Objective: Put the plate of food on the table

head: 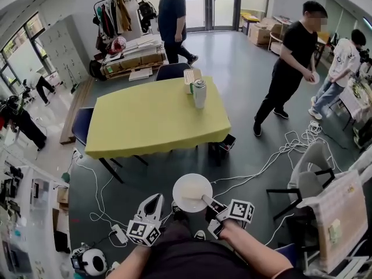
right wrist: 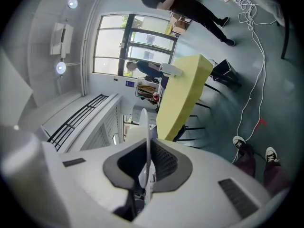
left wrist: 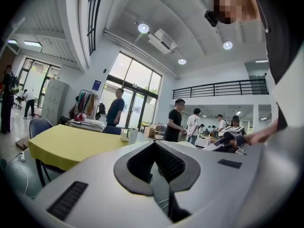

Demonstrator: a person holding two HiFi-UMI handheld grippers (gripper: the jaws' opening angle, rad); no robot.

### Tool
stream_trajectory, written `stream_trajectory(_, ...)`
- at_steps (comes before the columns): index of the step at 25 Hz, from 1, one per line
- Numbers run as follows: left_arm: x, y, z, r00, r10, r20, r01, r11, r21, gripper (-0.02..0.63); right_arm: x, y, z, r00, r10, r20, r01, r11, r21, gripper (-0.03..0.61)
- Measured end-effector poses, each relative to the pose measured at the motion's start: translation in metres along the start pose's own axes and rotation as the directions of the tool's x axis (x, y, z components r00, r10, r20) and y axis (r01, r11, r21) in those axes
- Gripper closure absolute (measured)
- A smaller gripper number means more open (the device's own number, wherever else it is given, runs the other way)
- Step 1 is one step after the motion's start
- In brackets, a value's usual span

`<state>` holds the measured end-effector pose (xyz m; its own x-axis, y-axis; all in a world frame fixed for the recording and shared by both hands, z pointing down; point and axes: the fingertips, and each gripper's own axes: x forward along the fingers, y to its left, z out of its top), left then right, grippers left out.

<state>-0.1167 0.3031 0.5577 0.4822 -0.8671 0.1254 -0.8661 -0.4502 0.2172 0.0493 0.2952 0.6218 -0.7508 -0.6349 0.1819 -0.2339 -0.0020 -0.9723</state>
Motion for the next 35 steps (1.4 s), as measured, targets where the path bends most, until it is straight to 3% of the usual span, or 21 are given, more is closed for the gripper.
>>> stream_trajectory(10,0.043,0.017,0.004,1.000,-0.022,0.010,0.022,1.000,-0.006,0.606,0.008,-0.017,0.034,0.999,-0.024,0.040,0.025,0.999,-0.025,0.549)
stream_trajectory(17,0.089,0.054,0.013,1.000,-0.026,-0.002,0.026,0.999,-0.026,0.606,0.039,-0.019,0.069,0.996,-0.062,0.064,0.062,0.998,0.000,0.549)
stream_trajectory(35,0.212,0.168,0.064,0.991,-0.135,-0.004,0.135,0.990,-0.043,0.606,0.172,0.001,0.154,0.986,-0.118,0.119,0.121,0.993,-0.016,0.549)
